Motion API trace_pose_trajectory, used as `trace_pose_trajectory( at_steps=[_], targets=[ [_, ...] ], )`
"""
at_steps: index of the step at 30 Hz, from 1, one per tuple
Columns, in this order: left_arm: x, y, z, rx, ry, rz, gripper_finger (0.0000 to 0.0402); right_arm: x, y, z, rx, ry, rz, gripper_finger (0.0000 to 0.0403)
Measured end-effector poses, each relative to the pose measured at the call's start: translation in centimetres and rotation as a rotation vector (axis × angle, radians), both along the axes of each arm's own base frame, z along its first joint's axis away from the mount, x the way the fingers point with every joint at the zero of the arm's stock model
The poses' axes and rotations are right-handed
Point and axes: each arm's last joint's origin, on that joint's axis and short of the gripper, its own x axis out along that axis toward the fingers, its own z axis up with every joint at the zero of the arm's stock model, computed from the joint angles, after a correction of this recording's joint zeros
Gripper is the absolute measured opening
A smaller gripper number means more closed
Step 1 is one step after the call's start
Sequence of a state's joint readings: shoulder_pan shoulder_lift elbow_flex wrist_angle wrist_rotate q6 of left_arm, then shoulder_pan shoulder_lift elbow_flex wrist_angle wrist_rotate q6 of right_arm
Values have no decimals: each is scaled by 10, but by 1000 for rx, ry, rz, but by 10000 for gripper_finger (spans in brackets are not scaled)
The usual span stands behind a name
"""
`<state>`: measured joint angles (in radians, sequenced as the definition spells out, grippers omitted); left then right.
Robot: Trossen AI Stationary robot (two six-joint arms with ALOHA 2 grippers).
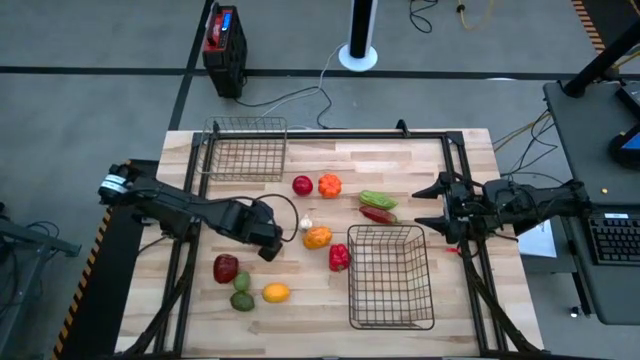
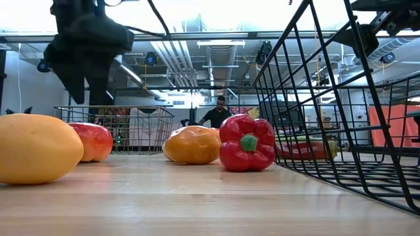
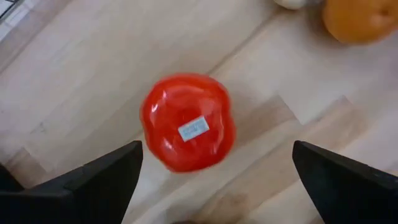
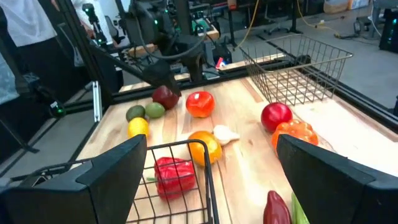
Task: Sort produce into baskets
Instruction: Put the bottom red tomato into the black wire basket
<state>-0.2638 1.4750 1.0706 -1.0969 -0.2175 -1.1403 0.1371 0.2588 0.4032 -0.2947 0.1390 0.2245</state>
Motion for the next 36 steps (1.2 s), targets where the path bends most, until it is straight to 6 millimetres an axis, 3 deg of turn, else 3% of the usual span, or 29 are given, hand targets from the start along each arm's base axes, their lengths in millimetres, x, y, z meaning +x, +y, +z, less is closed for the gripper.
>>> trace_pose_trajectory(
  at_steps=[13, 23, 36],
  targets=[
    [16, -3, -35, 64, 140, 11, 388, 0, 0, 0, -15, -1, 3, 352],
    [20, 1, -47, 88, 195, 5, 384, 0, 0, 0, -16, -1, 3, 352],
    [21, 3, -53, 91, 206, -6, 320, 0, 0, 0, -16, -1, 3, 352]
  ],
)
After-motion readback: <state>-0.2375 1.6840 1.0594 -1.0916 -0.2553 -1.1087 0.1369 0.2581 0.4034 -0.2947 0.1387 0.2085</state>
